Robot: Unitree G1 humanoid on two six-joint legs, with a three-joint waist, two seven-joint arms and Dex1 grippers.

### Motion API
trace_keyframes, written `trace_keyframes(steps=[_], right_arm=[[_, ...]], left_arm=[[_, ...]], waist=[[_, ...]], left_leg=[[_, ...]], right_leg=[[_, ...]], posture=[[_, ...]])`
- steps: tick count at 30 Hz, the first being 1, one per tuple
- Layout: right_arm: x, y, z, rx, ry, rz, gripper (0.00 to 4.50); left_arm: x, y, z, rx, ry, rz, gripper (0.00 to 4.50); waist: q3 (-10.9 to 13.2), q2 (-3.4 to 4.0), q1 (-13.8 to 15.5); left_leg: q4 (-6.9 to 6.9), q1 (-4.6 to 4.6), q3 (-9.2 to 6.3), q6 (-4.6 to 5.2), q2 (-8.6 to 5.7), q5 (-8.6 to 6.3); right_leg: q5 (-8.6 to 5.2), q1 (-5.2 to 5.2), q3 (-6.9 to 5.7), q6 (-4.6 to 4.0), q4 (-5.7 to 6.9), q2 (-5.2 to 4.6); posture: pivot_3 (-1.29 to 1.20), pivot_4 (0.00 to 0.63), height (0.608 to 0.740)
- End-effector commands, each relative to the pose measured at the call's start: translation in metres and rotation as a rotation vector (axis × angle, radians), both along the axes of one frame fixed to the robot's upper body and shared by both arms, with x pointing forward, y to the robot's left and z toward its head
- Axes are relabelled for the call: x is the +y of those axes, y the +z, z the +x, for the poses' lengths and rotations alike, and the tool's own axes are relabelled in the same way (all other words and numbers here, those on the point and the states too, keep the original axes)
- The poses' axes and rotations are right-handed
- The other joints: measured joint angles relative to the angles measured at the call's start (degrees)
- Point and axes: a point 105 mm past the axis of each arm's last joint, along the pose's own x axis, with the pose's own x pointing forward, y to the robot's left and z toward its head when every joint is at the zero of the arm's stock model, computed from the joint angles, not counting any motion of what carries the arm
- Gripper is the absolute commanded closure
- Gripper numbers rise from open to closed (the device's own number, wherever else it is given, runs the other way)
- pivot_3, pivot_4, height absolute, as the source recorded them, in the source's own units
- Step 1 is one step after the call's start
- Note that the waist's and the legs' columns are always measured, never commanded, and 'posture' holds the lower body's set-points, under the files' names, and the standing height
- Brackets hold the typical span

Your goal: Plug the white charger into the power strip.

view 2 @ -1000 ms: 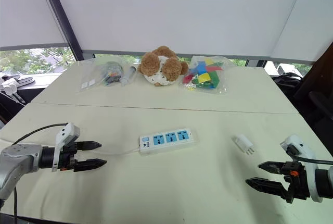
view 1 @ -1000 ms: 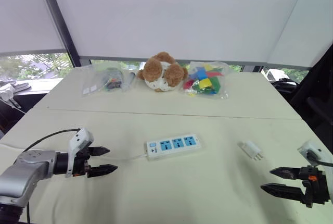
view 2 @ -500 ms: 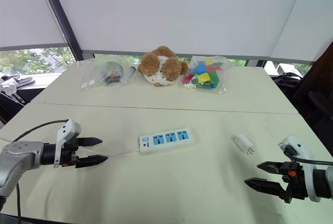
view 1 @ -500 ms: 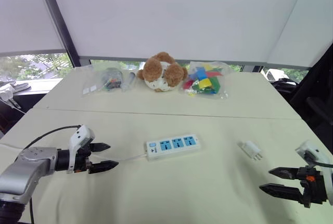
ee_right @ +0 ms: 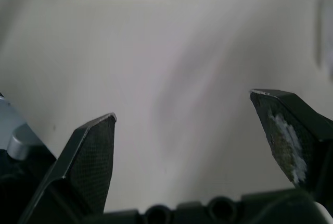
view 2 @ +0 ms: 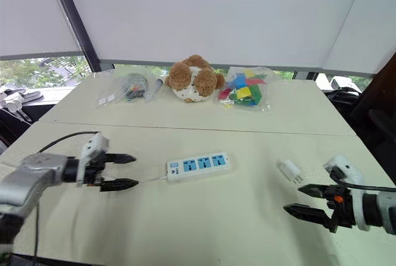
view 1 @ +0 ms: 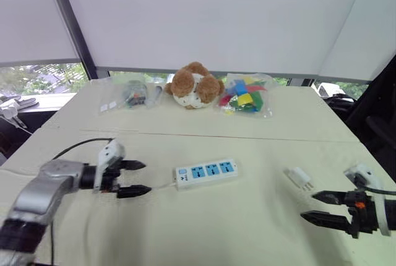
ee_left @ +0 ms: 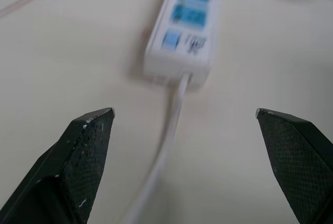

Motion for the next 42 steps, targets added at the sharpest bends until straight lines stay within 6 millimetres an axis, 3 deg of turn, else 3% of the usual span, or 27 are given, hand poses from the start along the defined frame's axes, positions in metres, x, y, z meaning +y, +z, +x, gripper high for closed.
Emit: trace_keyframes(steps=[1, 6, 12, 22, 25, 28, 31, 33, 35, 37, 42], right_arm=[[0.021, 0.011, 0.005, -0.066, 0.067, 0.015, 0.04], [0.031, 0.016, 0.006, -0.099, 0.094, -0.003, 0.04], [0.032, 0.021, 0.002, -0.107, 0.093, -0.010, 0.04], [0.027, 0.018, -0.001, -0.098, 0.078, -0.029, 0.04], [0.026, 0.018, -0.001, -0.096, 0.075, -0.033, 0.00], [0.019, 0.018, 0.001, -0.083, 0.030, -0.062, 0.00], [0.006, 0.026, 0.011, -0.024, -0.055, -0.100, 0.00], [-0.003, 0.053, 0.027, -0.063, -0.098, -0.087, 0.00], [-0.021, 0.069, 0.047, -0.110, -0.150, -0.181, 0.00], [-0.034, 0.068, 0.057, -0.068, -0.172, -0.260, 0.00], [-0.048, 0.051, 0.082, 0.132, -0.221, -0.292, 0.00]], left_arm=[[-0.021, -0.004, 0.011, -0.075, -0.102, 0.017, 0.00], [-0.042, -0.021, 0.025, -0.110, -0.141, -0.038, 0.00], [-0.051, -0.040, 0.039, -0.126, -0.113, -0.045, 0.00], [-0.070, -0.066, 0.038, -0.096, -0.143, -0.063, 0.00], [-0.071, -0.068, 0.041, -0.097, -0.130, -0.068, 1.32], [-0.074, -0.070, 0.040, -0.099, -0.136, -0.070, 1.46], [-0.078, -0.069, 0.036, -0.099, -0.182, -0.056, 1.46], [-0.078, -0.069, 0.028, -0.102, -0.264, -0.008, 1.46], [-0.074, -0.077, 0.017, -0.118, -0.381, 0.110, 1.46], [-0.074, -0.082, 0.011, -0.125, -0.448, 0.175, 1.46], [-0.094, -0.071, 0.011, -0.139, -0.464, 0.101, 1.46]], waist=[[-0.01, 0.00, -0.13], [0.00, -0.01, -0.44], [0.00, -0.01, -0.12], [-0.02, 0.01, -0.04], [-0.02, 0.02, 0.49], [-0.03, 0.03, 0.94], [-0.06, 0.08, 0.88], [-0.06, 0.10, 0.81], [-0.07, 0.18, 0.66], [-0.09, 0.15, 0.86], [-0.14, 0.31, 0.86]], left_leg=[[0.00, 0.00, -0.02, 0.00, 0.00, 0.00], [-0.02, -0.06, -0.19, 0.01, 0.01, -0.01], [0.08, -0.09, -0.31, 0.02, 0.01, -0.01], [0.40, -0.21, -0.41, 0.08, 0.01, -0.05], [0.46, -0.21, -0.42, 0.08, 0.00, -0.04], [0.48, -0.21, -0.42, 0.08, -0.01, -0.05], [0.48, -0.20, -0.41, 0.08, -0.01, -0.05], [0.50, -0.20, -0.37, 0.08, -0.01, -0.04], [0.49, -0.19, -0.35, 0.08, -0.01, -0.04], [0.41, -0.15, -0.37, 0.08, 0.02, -0.05], [0.46, -0.44, -0.31, 0.35, 0.03, -0.20]], right_leg=[[0.00, 0.00, 0.01, 0.00, 0.00, 0.01], [0.00, -0.06, 0.05, 0.02, 0.02, 0.13], [0.00, -0.02, 0.06, 0.02, 0.06, 0.17], [0.00, 0.05, 0.05, 0.02, 0.11, 0.20], [0.00, 0.09, 0.06, 0.02, 0.12, 0.20], [0.00, 0.10, 0.06, 0.03, 0.12, 0.20], [0.00, 0.11, 0.06, 0.02, 0.12, 0.19], [0.01, 0.08, 0.11, 0.01, 0.14, 0.17], [0.01, 0.03, 0.13, 0.00, 0.17, 0.17], [0.00, 0.01, 0.11, -0.02, 0.15, 0.20], [-0.01, -0.23, 0.15, -0.02, 0.10, 0.20]], posture=[[0.00, 0.150, 0.739], [0.00, 0.150, 0.739], [0.00, 0.150, 0.739], [0.00, 0.150, 0.739], [0.00, 0.150, 0.739], [0.00, 0.150, 0.739], [0.00, 0.150, 0.739], [0.00, 0.150, 0.739], [0.00, 0.150, 0.739], [0.00, 0.150, 0.739], [0.00, 0.150, 0.739]])
